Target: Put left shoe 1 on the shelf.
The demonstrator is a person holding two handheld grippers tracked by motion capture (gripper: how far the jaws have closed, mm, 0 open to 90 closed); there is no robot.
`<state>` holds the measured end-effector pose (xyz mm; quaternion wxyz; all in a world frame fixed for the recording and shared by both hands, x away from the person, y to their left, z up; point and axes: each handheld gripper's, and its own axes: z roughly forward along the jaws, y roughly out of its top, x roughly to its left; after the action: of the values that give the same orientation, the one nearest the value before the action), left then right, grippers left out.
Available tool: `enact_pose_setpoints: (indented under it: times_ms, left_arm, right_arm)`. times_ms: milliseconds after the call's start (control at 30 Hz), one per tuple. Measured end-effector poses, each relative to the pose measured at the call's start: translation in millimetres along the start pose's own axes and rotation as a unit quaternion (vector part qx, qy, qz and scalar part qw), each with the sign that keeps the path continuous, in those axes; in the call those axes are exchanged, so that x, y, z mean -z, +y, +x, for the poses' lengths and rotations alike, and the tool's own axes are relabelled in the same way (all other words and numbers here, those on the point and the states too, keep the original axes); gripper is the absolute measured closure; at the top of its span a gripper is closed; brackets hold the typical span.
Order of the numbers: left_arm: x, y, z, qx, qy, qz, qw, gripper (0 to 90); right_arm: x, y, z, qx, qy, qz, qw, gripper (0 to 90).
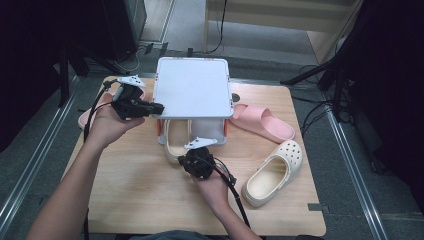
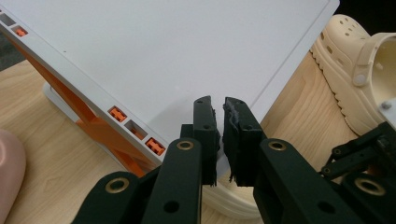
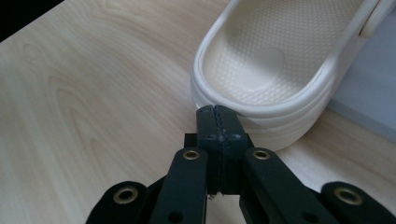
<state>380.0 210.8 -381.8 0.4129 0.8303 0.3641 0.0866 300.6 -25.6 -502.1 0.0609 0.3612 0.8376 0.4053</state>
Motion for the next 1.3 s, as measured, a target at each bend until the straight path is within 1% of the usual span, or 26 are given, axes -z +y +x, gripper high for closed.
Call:
enact_pose_setpoints:
  times_ms: [33, 67, 100, 133, 167, 267, 300, 333, 367, 467, 500, 567, 700, 800, 900, 967, 1000, 1033, 1100, 1200, 1233, 1300]
  left_arm:
    - [-0.1, -0.8, -0.2, -0.001, 0.001, -0.003, 1.0000, 83.5]
    - [0.0, -1.7, -0.2, -0.002, 0.002, -0.006, 1.0000, 83.8]
    - [0.1, -2.3, 0.2, -0.002, 0.001, -0.008, 1.0000, 83.9]
    - [0.3, -2.4, 0.5, -0.001, 0.000, -0.008, 1.0000, 83.9]
    - [0.4, -2.5, 1.0, 0.000, -0.002, -0.008, 1.0000, 84.0]
    - [0.3, -2.3, 0.8, -0.001, 0.000, -0.008, 1.0000, 84.1]
    - [0.4, -2.3, 0.5, -0.001, 0.000, -0.007, 1.0000, 84.1]
    - [0.4, -2.3, 0.4, -0.001, 0.000, -0.007, 1.0000, 84.1]
    - [0.4, -2.3, 0.5, -0.001, 0.000, -0.007, 1.0000, 84.1]
    - [0.4, -2.4, 0.4, -0.001, 0.000, -0.007, 1.0000, 84.1]
    - [0.4, -2.4, 0.4, -0.001, 0.000, -0.008, 1.0000, 84.1]
    - [0.5, -2.4, 0.2, 0.000, 0.000, -0.008, 1.0000, 84.1]
    - [0.4, -2.5, 0.0, -0.001, 0.001, -0.008, 1.0000, 84.1]
    - [0.5, -2.5, 0.0, -0.001, 0.002, -0.008, 1.0000, 84.1]
    - [0.7, -2.8, 0.7, -0.001, 0.001, -0.009, 1.0000, 83.9]
    - [0.7, -2.8, 1.1, 0.001, -0.001, -0.009, 1.0000, 83.6]
    - [0.7, -2.6, 0.7, 0.001, 0.000, -0.009, 1.0000, 83.6]
    - [0.9, -2.2, -0.1, 0.000, 0.004, -0.007, 1.0000, 82.9]
    - [1.0, -2.0, -1.0, 0.000, 0.006, -0.007, 1.0000, 82.4]
    - [1.0, -2.1, -0.3, 0.004, 0.005, -0.008, 1.0000, 80.7]
    - [1.1, -2.5, -0.2, 0.005, 0.005, -0.009, 0.9999, 80.7]
    - [1.2, -2.4, -0.6, 0.006, 0.006, -0.008, 0.9999, 80.7]
  right_arm:
    - [-1.6, 1.4, -0.9, 0.000, 0.002, -0.005, 1.0000, 90.0]
    - [-3.9, 2.9, -1.1, 0.002, -0.007, -0.004, 1.0000, 90.0]
    - [-8.0, 5.8, -2.7, 0.003, -0.012, -0.008, 0.9999, 90.0]
    - [-8.0, 5.8, -2.7, 0.003, -0.012, -0.008, 0.9999, 90.0]
    - [-11.1, 9.4, -4.6, 0.002, -0.016, -0.011, 0.9998, 90.0]
    - [-15.2, 13.2, -5.9, 0.002, -0.021, -0.012, 0.9997, 90.0]
    - [-17.3, 15.1, -6.6, 0.002, -0.022, -0.012, 0.9997, 90.0]
    - [-18.7, 17.1, -7.6, 0.003, -0.016, -0.015, 0.9997, 90.0]
    - [-21.1, 19.3, -7.3, 0.003, -0.023, -0.015, 0.9996, 90.0]
    - [-28.1, 25.7, -6.9, 0.012, -0.035, -0.017, 0.9992, 89.0]
    - [-32.7, 29.1, -6.7, 0.023, -0.045, -0.019, 0.9985, 88.8]
    - [-34.3, 30.2, -7.0, 0.022, -0.047, -0.018, 0.9985, 88.8]
    - [-43.8, 35.0, -13.0, 0.001, -0.035, -0.026, 0.9991, 88.8]
    - [-45.8, 37.2, -14.1, 0.004, -0.034, -0.025, 0.9991, 88.7]
    - [-44.0, 38.5, -13.8, -0.002, -0.026, -0.025, 0.9993, 87.6]
    - [-39.1, 38.2, -12.4, -0.009, -0.012, -0.022, 0.9997, 87.5]
    - [-35.8, 38.1, -11.5, -0.009, -0.008, -0.022, 0.9997, 87.5]
    - [-27.4, 37.6, -9.1, -0.008, 0.000, -0.023, 0.9997, 86.7]
    - [-24.2, 37.3, -8.5, -0.007, 0.003, -0.023, 0.9997, 86.2]
    - [-7.6, 34.5, -7.9, -0.006, 0.016, -0.027, 0.9995, 83.8]
    - [-3.8, 33.7, -7.8, -0.007, 0.017, -0.027, 0.9995, 83.0]
    - [6.0, 31.5, -8.4, 0.000, 0.017, -0.029, 0.9994, 81.9]
